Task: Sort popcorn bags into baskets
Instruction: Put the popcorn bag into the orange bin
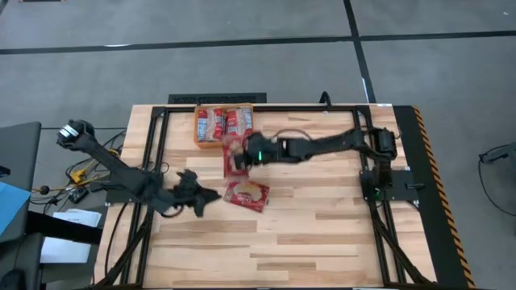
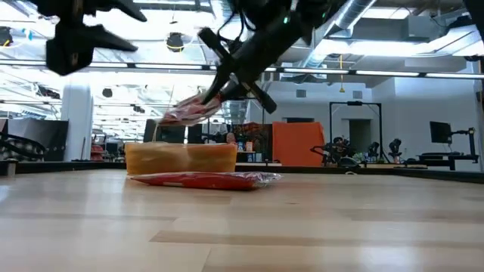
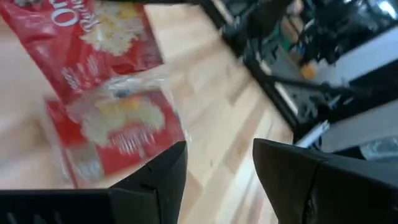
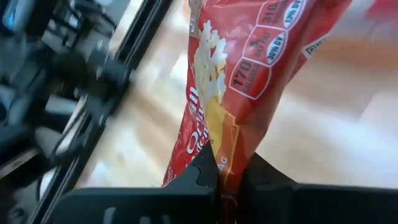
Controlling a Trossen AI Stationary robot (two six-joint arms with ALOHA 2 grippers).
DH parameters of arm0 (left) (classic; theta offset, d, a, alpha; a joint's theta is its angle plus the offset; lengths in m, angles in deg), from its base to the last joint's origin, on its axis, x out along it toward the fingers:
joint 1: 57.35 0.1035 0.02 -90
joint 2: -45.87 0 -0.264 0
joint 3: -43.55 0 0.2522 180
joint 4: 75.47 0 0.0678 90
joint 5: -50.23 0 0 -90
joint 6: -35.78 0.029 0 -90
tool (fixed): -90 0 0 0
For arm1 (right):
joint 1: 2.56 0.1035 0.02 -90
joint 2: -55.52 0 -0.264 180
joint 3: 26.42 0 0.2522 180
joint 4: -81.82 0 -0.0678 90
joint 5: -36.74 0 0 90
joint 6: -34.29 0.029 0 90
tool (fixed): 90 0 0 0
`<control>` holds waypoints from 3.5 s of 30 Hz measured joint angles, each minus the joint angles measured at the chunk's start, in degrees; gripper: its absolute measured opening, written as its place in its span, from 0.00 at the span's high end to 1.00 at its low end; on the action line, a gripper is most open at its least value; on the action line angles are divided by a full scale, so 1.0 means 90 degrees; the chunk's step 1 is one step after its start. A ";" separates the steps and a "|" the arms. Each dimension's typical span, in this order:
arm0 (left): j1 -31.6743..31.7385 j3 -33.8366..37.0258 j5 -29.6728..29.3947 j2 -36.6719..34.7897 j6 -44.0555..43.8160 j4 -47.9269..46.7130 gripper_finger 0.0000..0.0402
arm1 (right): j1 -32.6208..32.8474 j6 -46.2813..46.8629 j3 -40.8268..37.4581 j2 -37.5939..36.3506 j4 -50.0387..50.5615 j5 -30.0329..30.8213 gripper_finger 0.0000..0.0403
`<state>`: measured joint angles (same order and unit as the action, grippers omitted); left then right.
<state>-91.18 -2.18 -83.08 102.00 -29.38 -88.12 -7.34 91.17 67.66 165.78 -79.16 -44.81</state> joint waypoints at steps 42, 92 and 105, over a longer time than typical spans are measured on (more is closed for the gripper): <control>0.0938 -0.0007 -0.1364 -0.3699 0.0926 -0.2687 0.57 | -0.2116 -0.1659 0.5925 0.3944 0.1241 -0.2119 0.87; 0.0938 -0.0007 -0.2050 -0.3697 0.0808 -0.2948 0.57 | -0.2252 -0.4382 0.6085 0.3539 0.3180 -0.1319 0.70; 0.0937 -0.0007 -0.2057 -0.3695 0.0097 -0.3896 0.57 | -0.1616 -0.5475 0.6080 0.3200 0.3818 -0.1762 0.71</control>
<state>-82.74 -2.25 -101.59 68.75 -28.51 -123.19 -21.88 41.89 122.38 194.58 -44.79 -60.67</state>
